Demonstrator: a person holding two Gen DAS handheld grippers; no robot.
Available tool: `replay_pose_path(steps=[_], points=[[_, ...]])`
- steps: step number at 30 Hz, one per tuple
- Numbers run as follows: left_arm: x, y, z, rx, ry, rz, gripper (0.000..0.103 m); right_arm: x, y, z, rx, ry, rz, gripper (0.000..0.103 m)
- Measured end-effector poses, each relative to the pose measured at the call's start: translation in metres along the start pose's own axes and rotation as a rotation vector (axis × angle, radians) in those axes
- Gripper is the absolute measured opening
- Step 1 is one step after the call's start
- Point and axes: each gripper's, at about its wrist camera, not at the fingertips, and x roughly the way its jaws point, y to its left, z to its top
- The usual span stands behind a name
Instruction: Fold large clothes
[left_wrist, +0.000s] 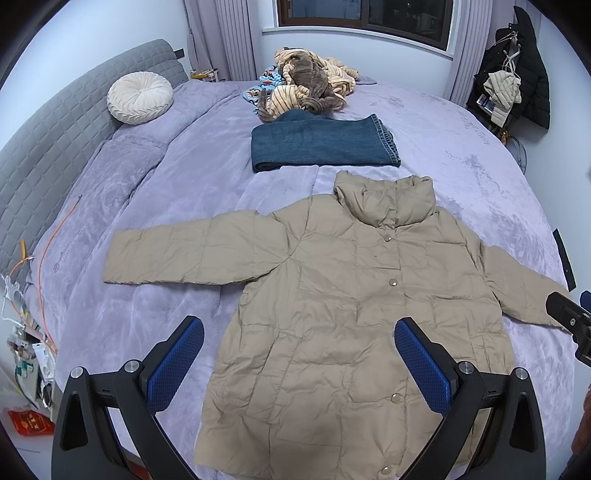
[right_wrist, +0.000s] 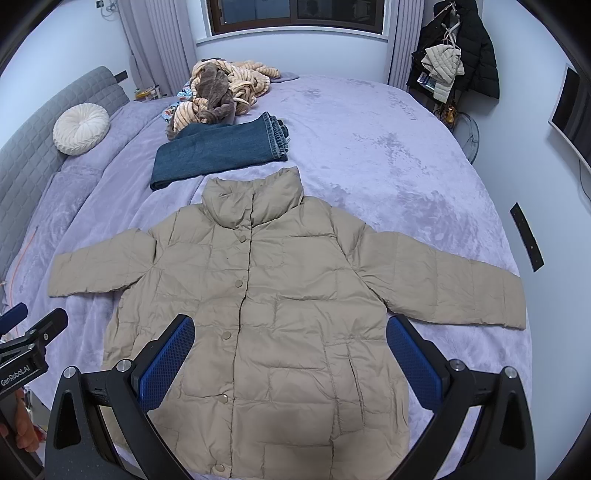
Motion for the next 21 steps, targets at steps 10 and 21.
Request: replay_pose_path(steps=[10,21], points=[[0.004,0.003,-0.004,-0.008,0.005,-0.003,0.103,0.0,0.003,0.002,-0.002,0.0,-0.002,0.103],[0.012,0.018,-0.002,-0.028,0.025,-0.013,0.103,0.001,0.008,0.005,-0.016,0.012,-0.006,0.103]])
